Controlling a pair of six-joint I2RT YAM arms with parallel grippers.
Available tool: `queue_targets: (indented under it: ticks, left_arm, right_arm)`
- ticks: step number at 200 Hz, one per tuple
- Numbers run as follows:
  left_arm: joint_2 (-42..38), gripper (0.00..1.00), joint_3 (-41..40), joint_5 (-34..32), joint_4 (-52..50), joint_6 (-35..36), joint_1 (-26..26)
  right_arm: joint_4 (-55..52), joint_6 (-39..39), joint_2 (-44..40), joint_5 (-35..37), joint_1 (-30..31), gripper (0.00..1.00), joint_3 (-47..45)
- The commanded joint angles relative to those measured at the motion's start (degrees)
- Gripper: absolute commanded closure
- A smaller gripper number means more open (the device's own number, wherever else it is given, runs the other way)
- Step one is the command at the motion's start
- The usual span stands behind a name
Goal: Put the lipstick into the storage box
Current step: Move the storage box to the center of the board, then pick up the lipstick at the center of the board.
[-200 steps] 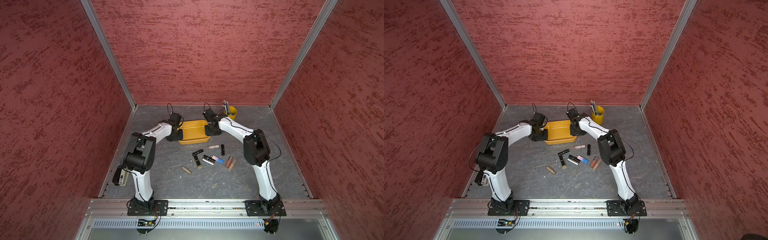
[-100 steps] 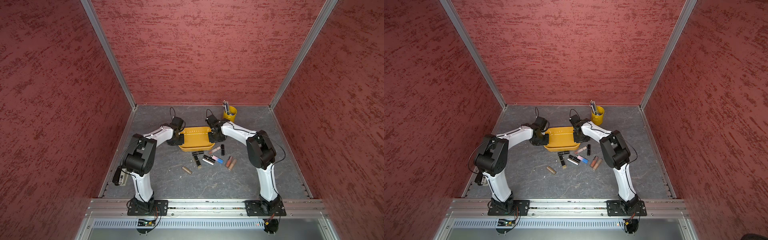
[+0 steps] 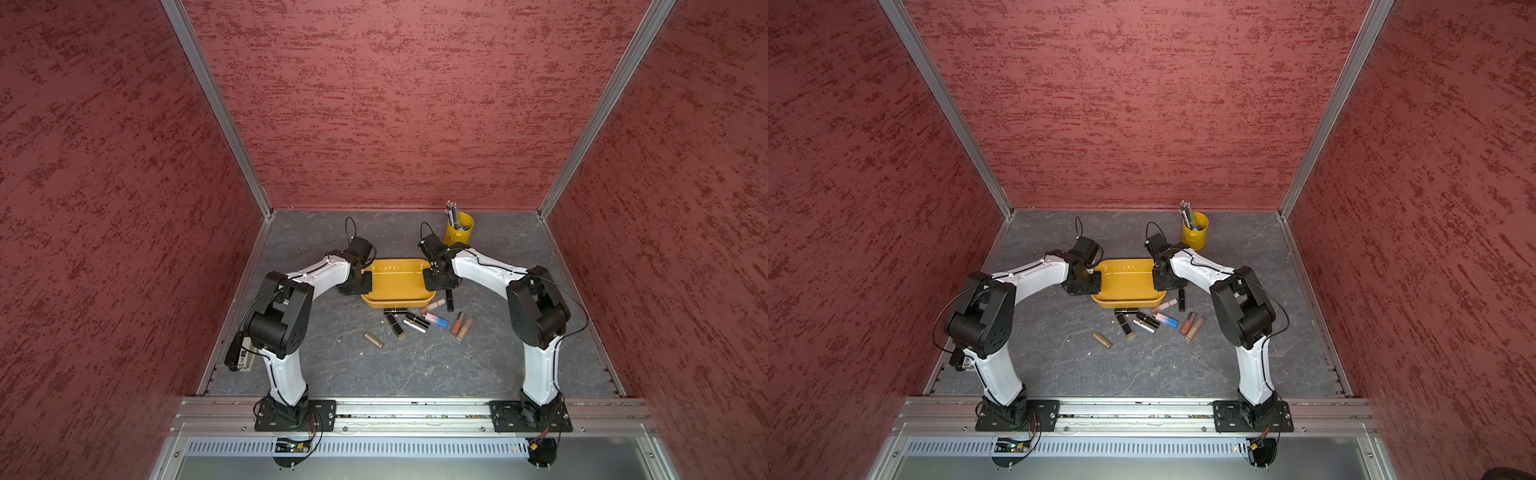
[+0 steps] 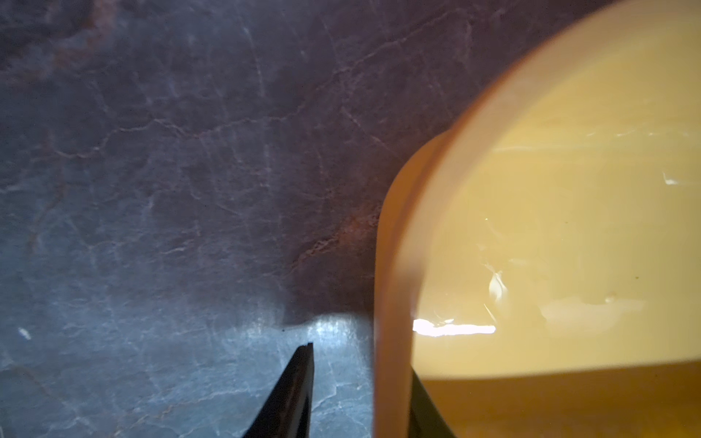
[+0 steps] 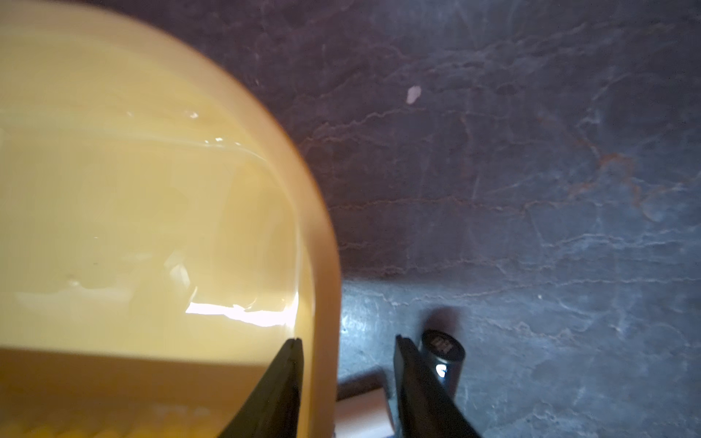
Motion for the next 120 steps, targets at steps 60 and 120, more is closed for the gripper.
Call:
queue_targets:
  ticks: [60, 120]
  left_arm:
    - [-13.8, 0.25, 0.9, 0.9, -2.2, -0.2, 3.7]
    - [-31.3, 0.15, -10.1, 10.3, 5.0, -3.9, -0.1]
  right_arm:
    - [-0.3, 0.8, -18.0, 0.3, -1.9, 0.34, -5.3]
    - [-7.1, 6.1, -32.3, -0.3, -4.2, 0.26, -20.7]
